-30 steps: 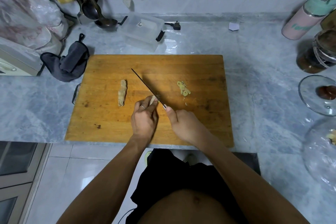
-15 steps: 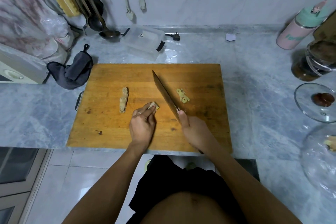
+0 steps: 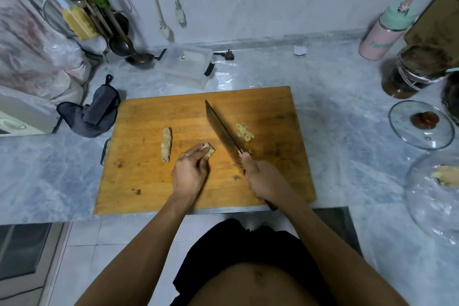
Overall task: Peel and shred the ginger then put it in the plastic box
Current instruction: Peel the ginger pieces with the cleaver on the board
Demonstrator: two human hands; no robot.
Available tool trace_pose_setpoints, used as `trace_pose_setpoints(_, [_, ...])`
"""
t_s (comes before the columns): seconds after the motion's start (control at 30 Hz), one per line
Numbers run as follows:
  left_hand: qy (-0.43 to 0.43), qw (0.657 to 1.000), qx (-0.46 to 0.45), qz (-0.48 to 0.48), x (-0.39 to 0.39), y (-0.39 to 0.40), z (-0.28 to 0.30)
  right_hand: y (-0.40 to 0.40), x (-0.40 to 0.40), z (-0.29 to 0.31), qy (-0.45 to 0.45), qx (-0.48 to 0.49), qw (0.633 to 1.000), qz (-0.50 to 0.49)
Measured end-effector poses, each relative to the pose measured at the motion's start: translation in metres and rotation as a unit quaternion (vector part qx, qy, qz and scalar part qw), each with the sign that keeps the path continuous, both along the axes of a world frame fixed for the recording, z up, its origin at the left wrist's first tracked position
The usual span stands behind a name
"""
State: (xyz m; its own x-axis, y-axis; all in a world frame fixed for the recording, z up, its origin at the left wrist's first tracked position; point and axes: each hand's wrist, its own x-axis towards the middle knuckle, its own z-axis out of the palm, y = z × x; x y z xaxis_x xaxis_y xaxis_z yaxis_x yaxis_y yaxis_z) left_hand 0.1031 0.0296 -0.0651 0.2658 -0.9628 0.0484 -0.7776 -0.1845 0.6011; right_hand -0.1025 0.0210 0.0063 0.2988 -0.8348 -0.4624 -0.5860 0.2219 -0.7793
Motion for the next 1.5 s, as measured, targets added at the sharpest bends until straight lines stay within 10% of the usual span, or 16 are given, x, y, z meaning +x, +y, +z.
trace_pose_setpoints(0.43, [0.077,0.996,-0.026,0.030,0.012,0.000,0.001,0.017,-0.010,-0.005,0.041,-0.028,0.996,-0.077])
trace_pose_setpoints(0.63, [0.299,0.936,0.022,0.186,0.015,0.001,0.009,0.027,0.016,-0.002,0.021,-0.017,0.999,-0.026])
trace_pose_setpoints(0.8, [0.172,0.979,0.047,0.098,0.029,0.008,0.017,0.033,0.033,-0.004,0.037,-0.042,0.998,0.007])
trace_pose_setpoints(1.1, [0.321,0.939,0.056,0.113,0.017,0.008,0.006,0.023,0.053,0.002,0.060,-0.024,0.997,0.049])
trace_pose_setpoints(1.5, [0.250,0.952,-0.001,0.174,-0.001,-0.011,0.011,0.009,0.050,0.005,0.038,-0.028,0.998,0.049])
